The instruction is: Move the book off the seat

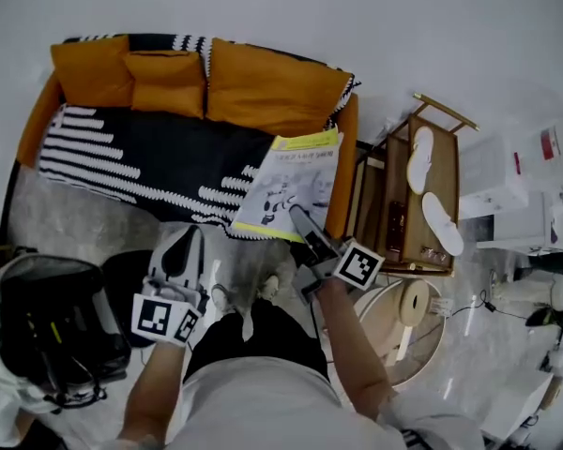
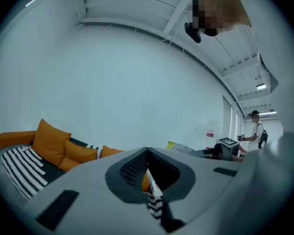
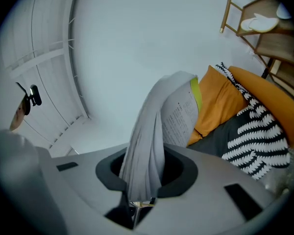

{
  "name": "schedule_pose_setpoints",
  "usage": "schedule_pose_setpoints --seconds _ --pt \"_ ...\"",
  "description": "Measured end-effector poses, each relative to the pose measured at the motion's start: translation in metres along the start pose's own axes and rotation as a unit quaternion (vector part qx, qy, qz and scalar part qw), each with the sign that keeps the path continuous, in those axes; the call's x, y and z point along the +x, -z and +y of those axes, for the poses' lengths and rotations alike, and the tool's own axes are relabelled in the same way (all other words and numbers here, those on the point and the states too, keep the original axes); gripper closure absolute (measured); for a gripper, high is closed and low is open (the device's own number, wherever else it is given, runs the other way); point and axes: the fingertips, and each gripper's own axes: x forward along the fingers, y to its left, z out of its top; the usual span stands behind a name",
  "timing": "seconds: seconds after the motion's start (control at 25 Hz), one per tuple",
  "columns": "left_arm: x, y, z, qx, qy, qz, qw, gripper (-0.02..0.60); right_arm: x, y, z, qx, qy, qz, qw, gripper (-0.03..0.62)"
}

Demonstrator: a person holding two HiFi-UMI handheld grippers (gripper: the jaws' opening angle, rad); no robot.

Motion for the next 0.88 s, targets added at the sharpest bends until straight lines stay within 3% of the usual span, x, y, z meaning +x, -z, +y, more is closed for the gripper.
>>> schedule_pose_setpoints --seconds 0.16,0.44,0.68,0.88 --pt "-0.002 -0.012 -0.014 0.007 0.004 -0.006 0.9999 0.565 -0.015 -0.009 0.016 -0.003 -0.004 -0.002 1.000 0.488" --pt "-0.005 -0.013 0.006 0.006 -0.002 -0.027 0.9996 0.565 -0.007 -0.014 0.025 -0.027 -0.019 -0.011 0.999 0.488" --pt "-0.011 -0.030 -0.023 0.011 0.007 -0.031 0.9994 0.565 -0.036 -0.031 0.049 -0.026 -0.026 -0.030 0.999 0.487" --pt "-0.025 -0.027 -0.046 0.014 0.039 -0.033 0.9986 0.565 -0.078 -0.030 0.066 -0.033 -0.026 -0.072 0.996 0.487"
